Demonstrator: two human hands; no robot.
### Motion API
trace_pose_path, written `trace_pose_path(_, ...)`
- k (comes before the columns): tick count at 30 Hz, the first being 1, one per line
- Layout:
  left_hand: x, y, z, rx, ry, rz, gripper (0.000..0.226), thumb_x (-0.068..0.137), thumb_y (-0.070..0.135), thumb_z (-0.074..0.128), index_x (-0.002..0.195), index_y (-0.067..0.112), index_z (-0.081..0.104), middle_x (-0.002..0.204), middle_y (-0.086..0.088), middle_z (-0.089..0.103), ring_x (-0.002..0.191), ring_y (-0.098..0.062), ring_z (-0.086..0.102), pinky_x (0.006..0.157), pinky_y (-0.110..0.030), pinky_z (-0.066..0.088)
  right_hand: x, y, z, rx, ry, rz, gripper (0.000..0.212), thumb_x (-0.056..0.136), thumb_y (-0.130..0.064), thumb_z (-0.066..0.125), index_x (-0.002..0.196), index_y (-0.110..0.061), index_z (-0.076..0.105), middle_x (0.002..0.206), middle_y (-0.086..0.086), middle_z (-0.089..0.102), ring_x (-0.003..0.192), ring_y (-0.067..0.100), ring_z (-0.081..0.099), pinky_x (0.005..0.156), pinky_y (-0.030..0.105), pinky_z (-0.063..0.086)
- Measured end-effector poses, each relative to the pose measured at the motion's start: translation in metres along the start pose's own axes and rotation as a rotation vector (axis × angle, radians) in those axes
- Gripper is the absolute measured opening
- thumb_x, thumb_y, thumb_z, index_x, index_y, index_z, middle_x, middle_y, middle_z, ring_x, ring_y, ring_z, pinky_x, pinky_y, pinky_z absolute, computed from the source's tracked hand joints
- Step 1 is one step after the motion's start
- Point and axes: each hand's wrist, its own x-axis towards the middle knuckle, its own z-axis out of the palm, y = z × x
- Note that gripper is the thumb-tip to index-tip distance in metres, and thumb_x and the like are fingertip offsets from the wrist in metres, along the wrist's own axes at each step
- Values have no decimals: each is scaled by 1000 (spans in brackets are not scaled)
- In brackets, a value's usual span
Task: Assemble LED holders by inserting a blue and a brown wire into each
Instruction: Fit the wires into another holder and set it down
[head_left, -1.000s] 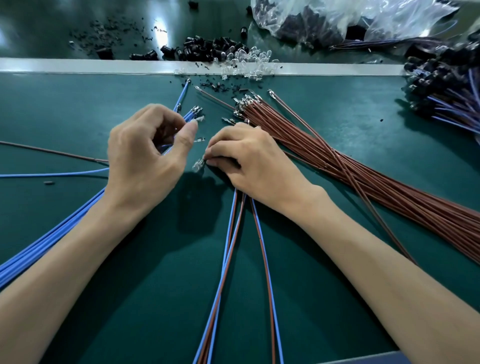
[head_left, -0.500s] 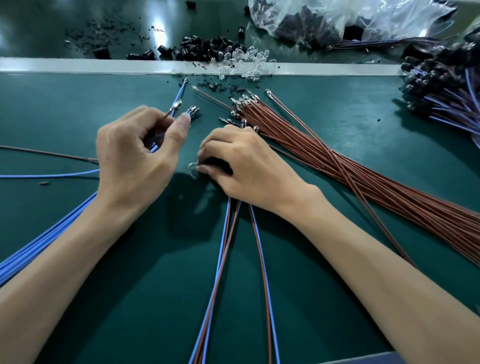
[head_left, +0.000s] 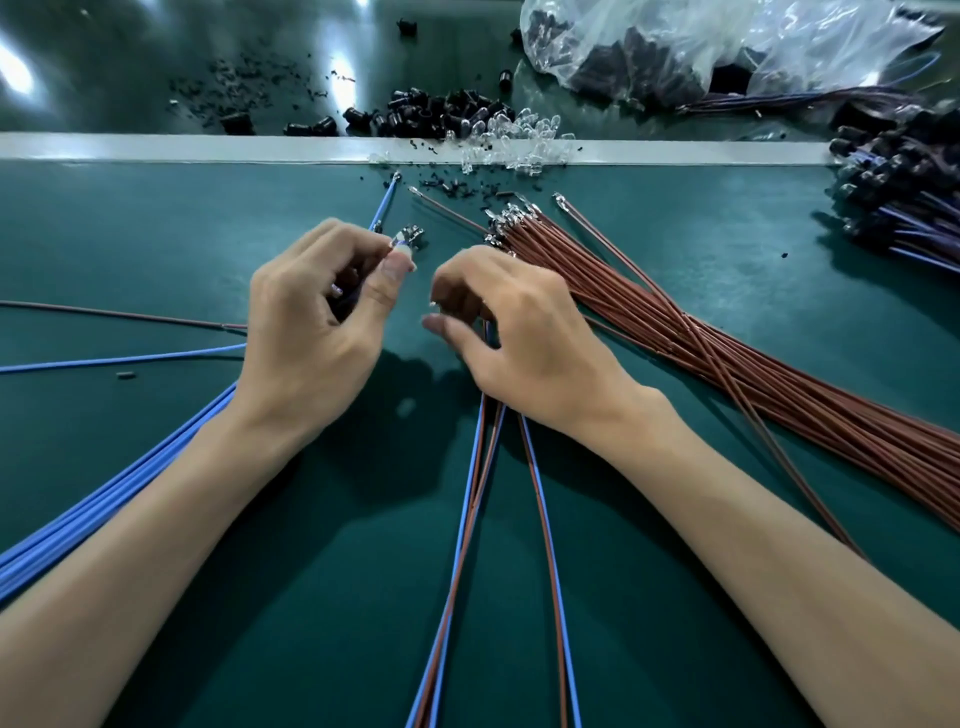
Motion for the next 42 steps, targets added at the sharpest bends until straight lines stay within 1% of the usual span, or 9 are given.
trace_pose_path(4, 0, 2, 0, 24, -54, 75, 16, 90, 18, 61, 86, 4, 68, 75, -3, 53, 57, -3, 43, 54, -15, 34, 1, -1, -2, 221, 108, 88, 30, 85, -6, 69, 114, -6, 65, 81, -2, 64, 70, 6, 56, 73, 11, 44)
trace_pose_path(11, 0, 1, 1, 28, -41, 48, 8, 86, 17, 66, 85, 10, 69, 75, -1, 55, 58, 4, 47, 57, -9, 33, 1, -2, -6, 509, 119, 240, 10, 82, -6, 72, 91, -10, 70, 83, -1, 69, 74, 9, 65, 74, 24, 52)
trace_pose_path(14, 0, 1, 0, 0, -40, 28, 5, 85, 19, 67, 84, 14, 67, 74, 3, 55, 60, 3, 47, 58, -9, 34, 3, -1, -7, 580, 170, 305, 23, 80, -2, 74, 81, -19, 58, 82, 1, 69, 75, 12, 69, 75, 25, 54)
trace_pose_path(19, -1, 3, 0, -28, -97, 55, 7, 85, 18, 67, 81, 12, 66, 73, 11, 53, 56, 1, 45, 55, -10, 33, 2, -2, -3, 575, 99, 260, 15, 84, -1, 69, 92, -13, 68, 83, 2, 68, 71, 22, 68, 76, 36, 58)
trace_pose_path(24, -3, 6, 0, -94, -133, 12, 8, 88, 21, 61, 83, 15, 64, 59, 0, 59, 53, -18, 55, 52, -21, 41, 3, 0, -7, 535, 122, 217, 16, 79, -3, 73, 91, -14, 71, 82, -2, 66, 76, 9, 64, 74, 23, 50)
trace_pose_path(29, -4, 7, 0, -126, -133, 15, 11, 87, 21, 62, 86, 11, 65, 64, -5, 62, 55, -22, 56, 55, -32, 47, 2, -2, -7, 526, 119, 286, 8, 82, -9, 73, 85, -16, 70, 75, -5, 67, 69, 7, 66, 72, 27, 55)
trace_pose_path(34, -3, 5, 1, -53, -126, 65, 16, 87, 20, 64, 84, 5, 67, 69, 10, 58, 55, -12, 47, 53, -17, 38, 2, -2, -8, 464, 65, 285, 7, 88, -10, 67, 85, -16, 66, 70, -8, 63, 60, 0, 59, 65, 14, 48)
trace_pose_path(37, -2, 3, 0, -51, -136, 67, 15, 87, 19, 64, 82, 5, 67, 67, 5, 58, 53, -15, 46, 51, -23, 38, 1, -1, -9, 435, 78, 252, 3, 86, -12, 69, 86, -14, 68, 71, -6, 64, 62, 1, 58, 65, 13, 45)
trace_pose_path(42, -3, 4, 0, -85, -138, 55, 13, 86, 19, 64, 81, 7, 67, 65, -6, 60, 54, -27, 50, 52, -33, 40, 3, 4, -10, 680, 143, 296, 15, 77, -2, 74, 84, -15, 71, 75, -11, 70, 73, -1, 64, 72, 14, 47)
